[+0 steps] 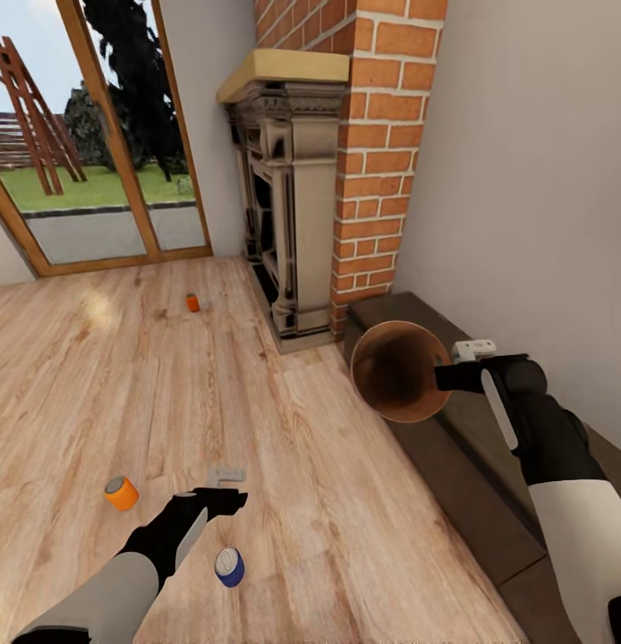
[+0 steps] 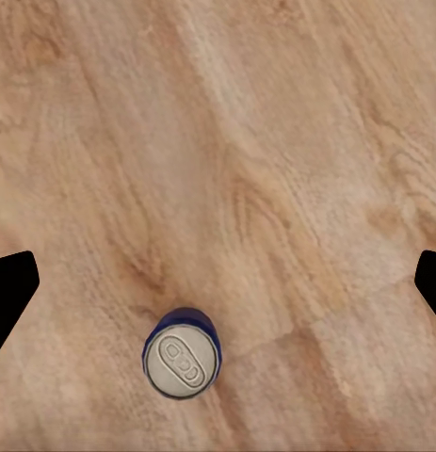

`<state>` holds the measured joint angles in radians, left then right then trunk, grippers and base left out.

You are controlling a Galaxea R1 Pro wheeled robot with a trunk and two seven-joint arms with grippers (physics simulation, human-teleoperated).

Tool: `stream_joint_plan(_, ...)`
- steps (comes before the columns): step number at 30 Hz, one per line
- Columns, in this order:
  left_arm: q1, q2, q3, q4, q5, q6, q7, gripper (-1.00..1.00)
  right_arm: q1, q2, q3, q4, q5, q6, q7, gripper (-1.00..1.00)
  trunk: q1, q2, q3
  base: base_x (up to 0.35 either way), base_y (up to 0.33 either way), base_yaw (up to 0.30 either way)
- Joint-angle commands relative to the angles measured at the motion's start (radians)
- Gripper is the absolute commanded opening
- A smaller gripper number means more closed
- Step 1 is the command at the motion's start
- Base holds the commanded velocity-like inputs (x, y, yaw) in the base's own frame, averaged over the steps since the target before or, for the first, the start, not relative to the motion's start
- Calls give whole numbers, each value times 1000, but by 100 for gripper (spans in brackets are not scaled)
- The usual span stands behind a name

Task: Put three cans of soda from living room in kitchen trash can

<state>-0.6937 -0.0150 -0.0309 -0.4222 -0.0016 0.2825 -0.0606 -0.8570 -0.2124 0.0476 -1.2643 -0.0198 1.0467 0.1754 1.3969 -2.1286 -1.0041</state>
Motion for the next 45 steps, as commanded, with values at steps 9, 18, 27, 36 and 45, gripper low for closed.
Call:
stream_joint_plan(9, -1, 1, -1, -2, 1, 16, 0, 100, -1, -2, 1, 7, -11, 1, 3, -100, 34, -63, -42, 0, 0, 0)
stream_joint_plan(18, -14, 3, -1, -1, -2, 34, -2, 100, -1, 5, 1, 13, 29, 1, 3, -100, 42, -77, -63, 0, 0, 0)
stream_joint_plan(27, -22, 3, -1, -1, -3, 78, -2, 100, -36, 3, 3, 15, 40, 1, 5, -100, 42, -77, -67, 0, 0, 0)
stream_joint_plan(36, -23, 11, -1, -3, -3, 98, -2, 100, -50, 5, 3, 16, 41, 1, 6, -100, 77, -140, -104, 0, 0, 0)
stream_joint_plan(45, -23, 16, 0, -3, -3, 107, -2, 100, -51, 5, 3, 16, 41, 1, 6, -100, 92, -168, -130, 0, 0, 0)
